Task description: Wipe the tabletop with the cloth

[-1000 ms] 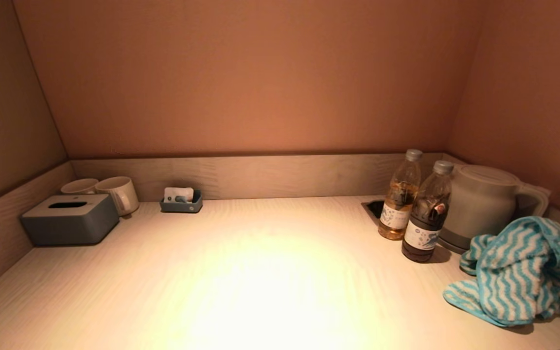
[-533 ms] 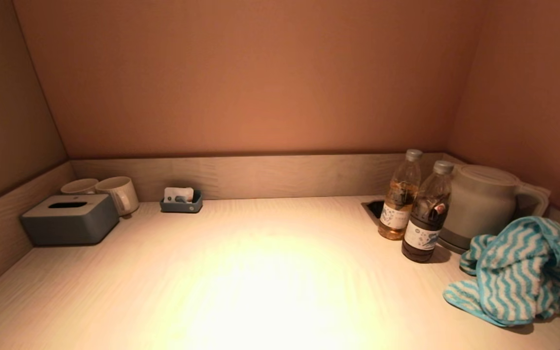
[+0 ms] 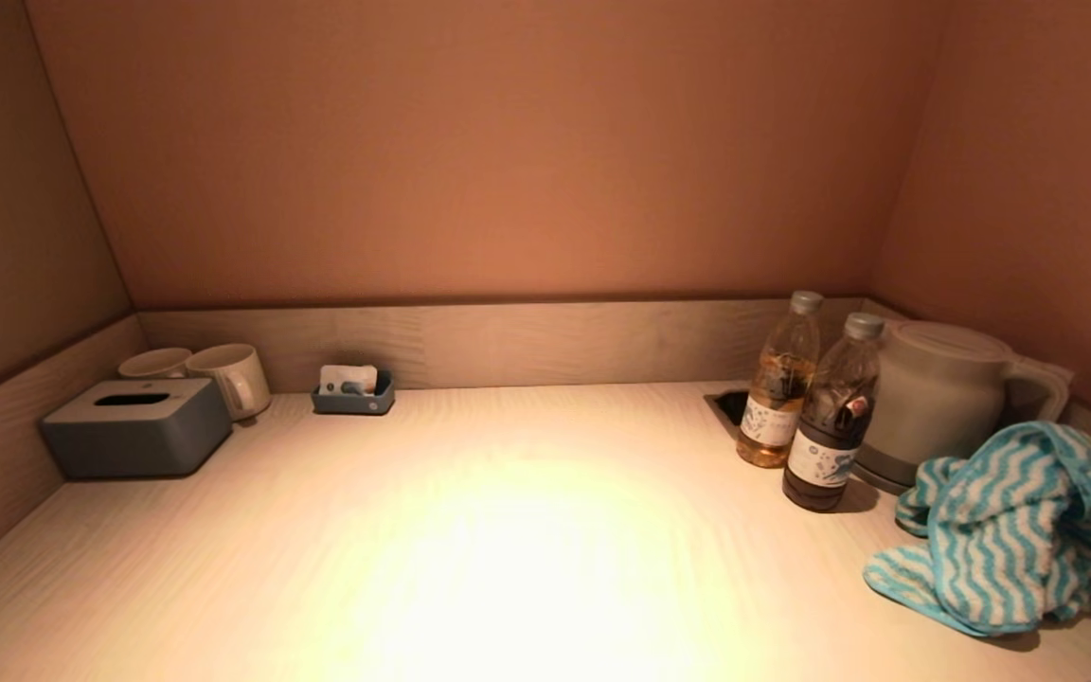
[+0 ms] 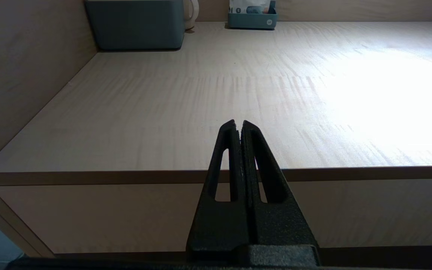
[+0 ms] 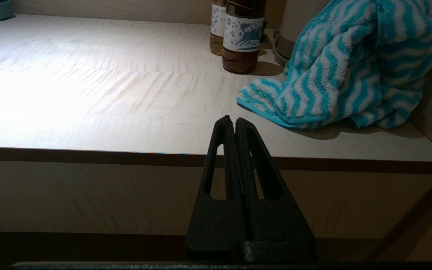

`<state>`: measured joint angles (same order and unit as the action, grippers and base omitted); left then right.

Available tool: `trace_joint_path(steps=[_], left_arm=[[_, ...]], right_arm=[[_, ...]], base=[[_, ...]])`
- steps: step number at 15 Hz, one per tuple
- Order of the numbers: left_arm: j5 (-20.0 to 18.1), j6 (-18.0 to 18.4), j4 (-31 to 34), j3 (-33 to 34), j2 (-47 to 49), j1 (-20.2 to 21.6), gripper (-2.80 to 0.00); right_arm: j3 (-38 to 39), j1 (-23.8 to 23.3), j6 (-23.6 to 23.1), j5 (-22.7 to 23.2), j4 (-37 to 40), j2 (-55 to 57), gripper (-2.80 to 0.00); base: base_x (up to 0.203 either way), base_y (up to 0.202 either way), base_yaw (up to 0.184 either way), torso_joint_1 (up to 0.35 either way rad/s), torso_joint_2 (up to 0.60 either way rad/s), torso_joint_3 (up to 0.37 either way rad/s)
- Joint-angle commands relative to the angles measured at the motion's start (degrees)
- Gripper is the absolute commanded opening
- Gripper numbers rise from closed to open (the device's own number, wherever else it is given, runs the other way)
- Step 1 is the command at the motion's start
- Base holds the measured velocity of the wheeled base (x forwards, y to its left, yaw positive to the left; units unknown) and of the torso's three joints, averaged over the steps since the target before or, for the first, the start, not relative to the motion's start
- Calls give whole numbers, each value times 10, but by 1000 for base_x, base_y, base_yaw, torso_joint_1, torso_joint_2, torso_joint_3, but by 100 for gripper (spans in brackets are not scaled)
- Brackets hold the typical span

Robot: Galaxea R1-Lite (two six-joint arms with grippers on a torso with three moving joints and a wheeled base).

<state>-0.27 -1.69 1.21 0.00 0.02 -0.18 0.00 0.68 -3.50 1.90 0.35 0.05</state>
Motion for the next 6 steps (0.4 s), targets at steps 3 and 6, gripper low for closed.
trace_joint_path(steps=[3,6], left_arm=[[0,-1,0,0,0,0,-280],[0,-1,0,0,0,0,-280]], right_arm=[[0,0,-1,0,0,0,-280],[0,0,0,0,0,0,-280]], base=[[0,0,0,0,0,0],[0,0,0,0,0,0]])
